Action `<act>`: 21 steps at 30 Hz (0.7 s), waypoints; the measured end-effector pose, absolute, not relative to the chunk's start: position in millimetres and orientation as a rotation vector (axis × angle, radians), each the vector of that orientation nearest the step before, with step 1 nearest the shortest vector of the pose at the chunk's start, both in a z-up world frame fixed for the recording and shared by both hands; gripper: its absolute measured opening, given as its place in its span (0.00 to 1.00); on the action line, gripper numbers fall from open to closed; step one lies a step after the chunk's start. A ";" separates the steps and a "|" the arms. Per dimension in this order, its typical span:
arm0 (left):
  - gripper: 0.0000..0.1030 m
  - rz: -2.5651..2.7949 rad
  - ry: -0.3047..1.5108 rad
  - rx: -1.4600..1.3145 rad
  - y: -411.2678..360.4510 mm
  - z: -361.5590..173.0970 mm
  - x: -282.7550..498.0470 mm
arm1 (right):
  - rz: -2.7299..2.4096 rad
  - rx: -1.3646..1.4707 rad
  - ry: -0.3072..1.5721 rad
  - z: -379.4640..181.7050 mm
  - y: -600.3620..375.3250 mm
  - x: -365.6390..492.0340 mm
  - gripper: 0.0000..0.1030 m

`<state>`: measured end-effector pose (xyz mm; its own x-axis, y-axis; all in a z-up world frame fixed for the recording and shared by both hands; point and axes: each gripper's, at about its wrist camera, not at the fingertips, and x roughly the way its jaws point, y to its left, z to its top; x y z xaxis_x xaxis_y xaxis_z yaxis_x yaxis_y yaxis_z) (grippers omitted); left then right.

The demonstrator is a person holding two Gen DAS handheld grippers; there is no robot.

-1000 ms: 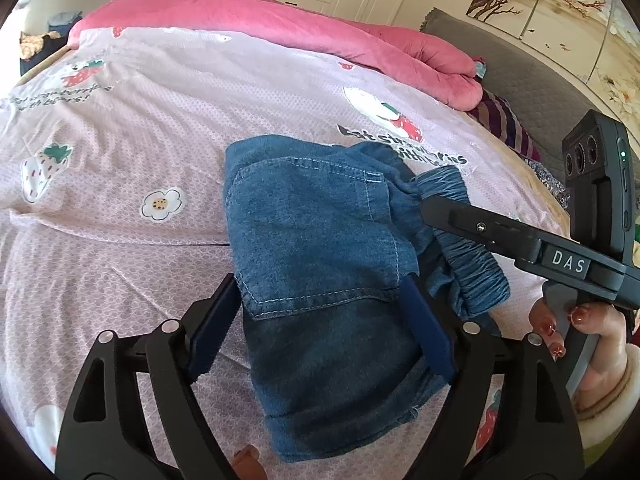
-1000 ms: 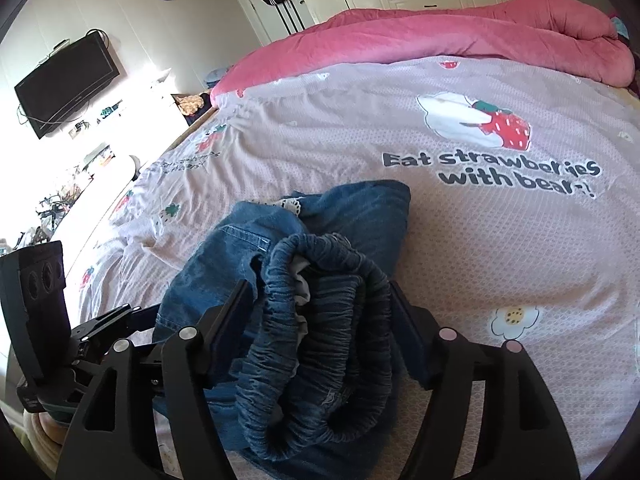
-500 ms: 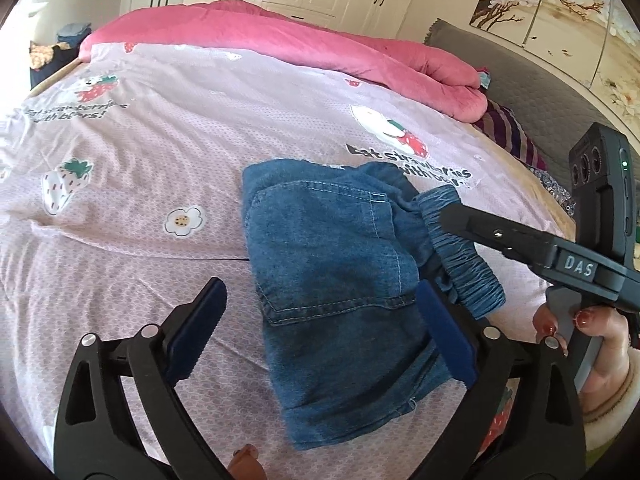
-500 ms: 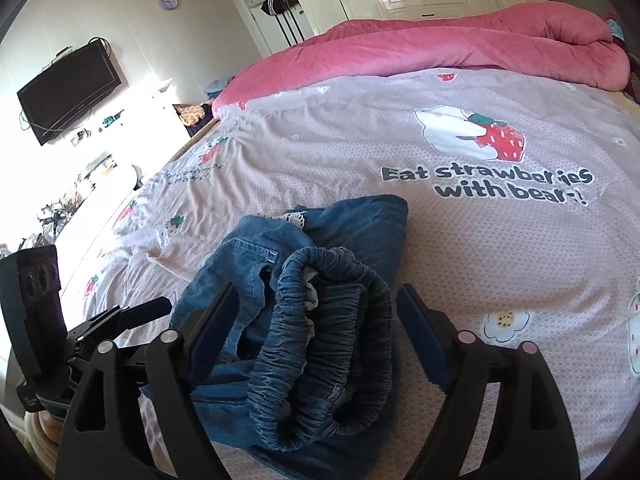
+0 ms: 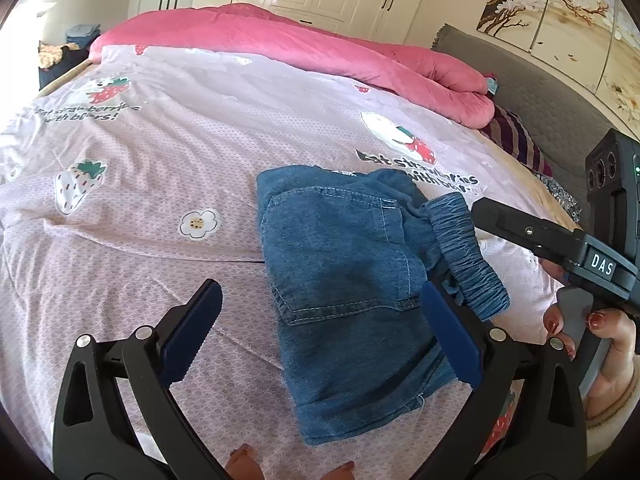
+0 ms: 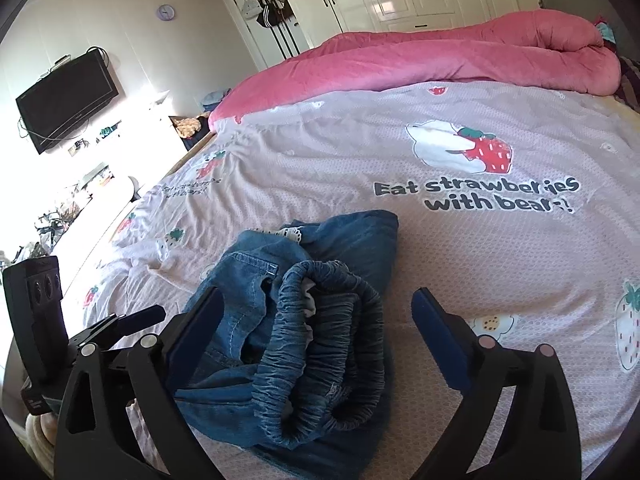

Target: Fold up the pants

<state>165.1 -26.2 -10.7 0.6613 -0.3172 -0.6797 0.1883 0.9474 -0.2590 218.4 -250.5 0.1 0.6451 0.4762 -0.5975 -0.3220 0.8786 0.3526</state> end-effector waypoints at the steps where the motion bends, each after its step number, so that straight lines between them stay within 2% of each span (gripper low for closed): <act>1: 0.91 -0.286 0.799 -0.173 -25.8 -10.1 165.6 | 0.457 0.222 0.741 0.9 -250.8 217.8 0.92; 21: 0.91 -0.235 0.764 -0.171 -20.9 9.3 137.0 | 0.437 0.215 0.710 21.9 -260.4 187.3 0.95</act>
<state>137.0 -20.9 9.3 0.6982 -0.2712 -0.6625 0.1480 0.9602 -0.2371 187.3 -260.4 21.9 0.6735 0.4564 -0.5815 -0.3132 0.8887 0.3349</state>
